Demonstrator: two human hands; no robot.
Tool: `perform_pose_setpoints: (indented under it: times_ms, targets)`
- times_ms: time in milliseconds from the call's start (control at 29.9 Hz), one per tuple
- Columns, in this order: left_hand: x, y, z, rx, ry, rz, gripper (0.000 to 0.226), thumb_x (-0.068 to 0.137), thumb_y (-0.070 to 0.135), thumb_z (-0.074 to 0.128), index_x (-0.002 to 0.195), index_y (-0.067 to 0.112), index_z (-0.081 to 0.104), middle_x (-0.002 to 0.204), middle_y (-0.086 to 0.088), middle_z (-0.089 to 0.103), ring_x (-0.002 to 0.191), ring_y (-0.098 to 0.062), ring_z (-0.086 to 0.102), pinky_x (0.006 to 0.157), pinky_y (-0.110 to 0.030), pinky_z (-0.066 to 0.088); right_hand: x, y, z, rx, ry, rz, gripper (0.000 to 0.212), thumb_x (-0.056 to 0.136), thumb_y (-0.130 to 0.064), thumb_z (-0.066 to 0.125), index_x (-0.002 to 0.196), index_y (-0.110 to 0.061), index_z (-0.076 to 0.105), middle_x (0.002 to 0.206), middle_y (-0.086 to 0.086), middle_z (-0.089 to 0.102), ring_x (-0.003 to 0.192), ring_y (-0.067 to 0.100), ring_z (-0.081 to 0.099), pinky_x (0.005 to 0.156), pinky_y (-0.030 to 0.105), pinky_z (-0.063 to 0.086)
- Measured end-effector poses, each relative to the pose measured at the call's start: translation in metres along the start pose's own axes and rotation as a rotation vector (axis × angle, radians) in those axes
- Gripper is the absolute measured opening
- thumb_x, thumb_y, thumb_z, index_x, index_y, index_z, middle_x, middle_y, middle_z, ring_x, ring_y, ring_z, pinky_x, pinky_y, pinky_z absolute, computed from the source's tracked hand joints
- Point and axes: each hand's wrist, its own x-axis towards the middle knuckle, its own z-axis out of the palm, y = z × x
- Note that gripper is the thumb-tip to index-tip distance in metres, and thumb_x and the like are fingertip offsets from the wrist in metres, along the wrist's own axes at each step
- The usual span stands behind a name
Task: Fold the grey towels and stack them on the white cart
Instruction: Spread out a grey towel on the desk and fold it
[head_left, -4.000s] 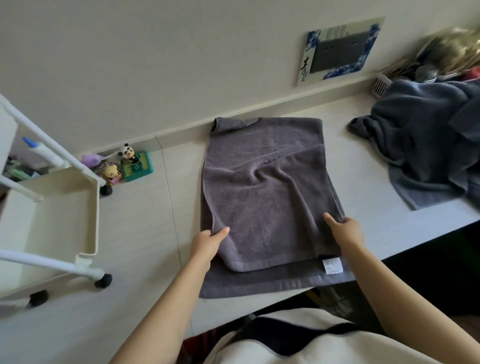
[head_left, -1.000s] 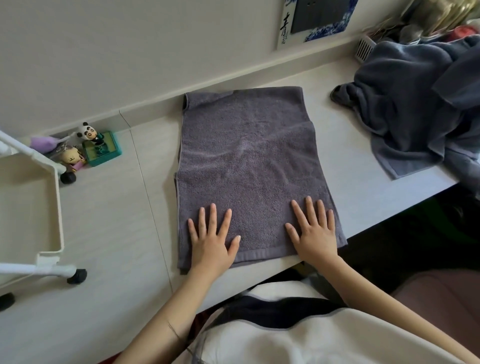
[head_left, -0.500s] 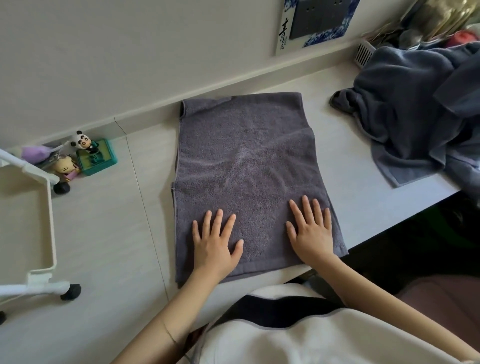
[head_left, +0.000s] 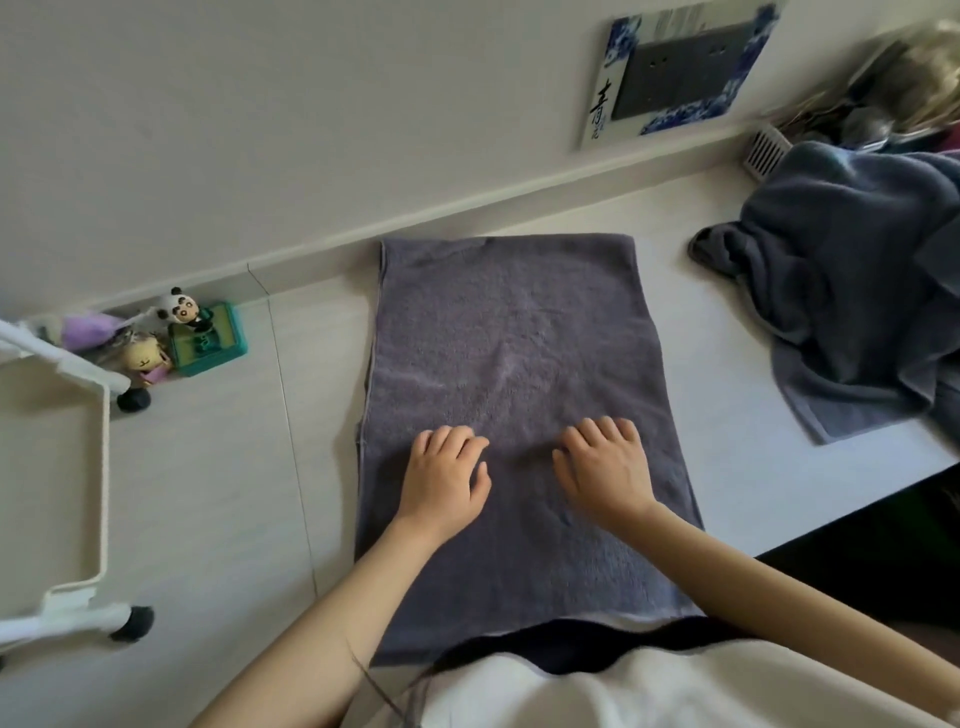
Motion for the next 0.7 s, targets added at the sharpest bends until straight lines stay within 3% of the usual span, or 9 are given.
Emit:
perform_pose_setpoints:
  times_ms: [100,167,234,367,468,568,701]
  targets:
    - [0.015,-0.009,0.008,0.077,-0.115,-0.015,0.053,0.087,0.036,0.042,0.135,0.016,0.051,0.144,-0.012,0.044,0.133,-0.031,0.036,0.109,-0.048,0.022,0.028,-0.004,0.010,0.100,-0.121,-0.032,0.046,0.089,-0.039,0.037,0.122,-0.016,0.060,0.124,0.006,0.060,0.115,0.030,0.054,0.101,0.039,0.030]
    - [0.011,-0.008,0.013,0.142,-0.202,-0.005,0.058,0.089,0.043,0.037,0.143,0.021,0.039,0.153,-0.012,0.029,0.141,-0.032,0.022,0.111,-0.053,0.015,0.031,-0.003,0.021,0.096,-0.180,-0.055,0.052,0.091,-0.044,0.036,0.134,-0.019,0.050,0.140,0.007,0.050,0.129,0.031,0.045,0.109,0.042,0.021]
    - [0.008,-0.007,0.018,0.151,-0.218,-0.002,0.060,0.089,0.045,0.037,0.145,0.024,0.035,0.155,-0.010,0.024,0.143,-0.031,0.019,0.112,-0.054,0.015,0.033,0.000,0.027,0.089,-0.210,-0.071,0.053,0.091,-0.047,0.036,0.135,-0.021,0.049,0.138,0.007,0.051,0.127,0.031,0.046,0.109,0.043,0.020]
    - [0.019,-0.013,0.015,0.084,-0.139,-0.064,0.063,0.088,0.043,0.043,0.147,0.024,0.031,0.154,-0.008,0.027,0.141,-0.026,0.025,0.112,-0.049,0.018,0.048,0.003,0.024,0.140,-0.087,-0.103,0.045,0.088,-0.042,0.042,0.122,-0.017,0.059,0.120,0.006,0.059,0.111,0.029,0.055,0.102,0.042,0.027]
    - [0.047,-0.021,0.013,0.046,-0.087,-0.142,0.062,0.088,0.040,0.043,0.146,0.020,0.034,0.153,-0.012,0.030,0.140,-0.027,0.029,0.113,-0.049,0.020,0.075,0.002,0.030,0.192,-0.031,-0.107,0.043,0.089,-0.038,0.043,0.123,-0.017,0.059,0.130,0.008,0.056,0.122,0.029,0.047,0.109,0.043,0.023]
    - [0.079,-0.034,0.013,0.090,-0.164,-0.235,0.059,0.090,0.046,0.034,0.144,0.022,0.038,0.152,-0.012,0.031,0.141,-0.030,0.028,0.114,-0.053,0.020,0.107,0.002,0.036,0.203,-0.115,-0.100,0.050,0.093,-0.044,0.036,0.135,-0.022,0.050,0.143,0.007,0.045,0.135,0.029,0.038,0.113,0.042,0.016]
    - [0.111,-0.053,0.012,0.096,-0.192,-0.313,0.060,0.088,0.050,0.030,0.141,0.025,0.042,0.152,-0.012,0.031,0.139,-0.034,0.030,0.110,-0.058,0.017,0.139,0.008,0.043,0.171,-0.130,-0.093,0.051,0.092,-0.049,0.034,0.134,-0.026,0.052,0.141,0.006,0.048,0.131,0.034,0.042,0.110,0.047,0.021]
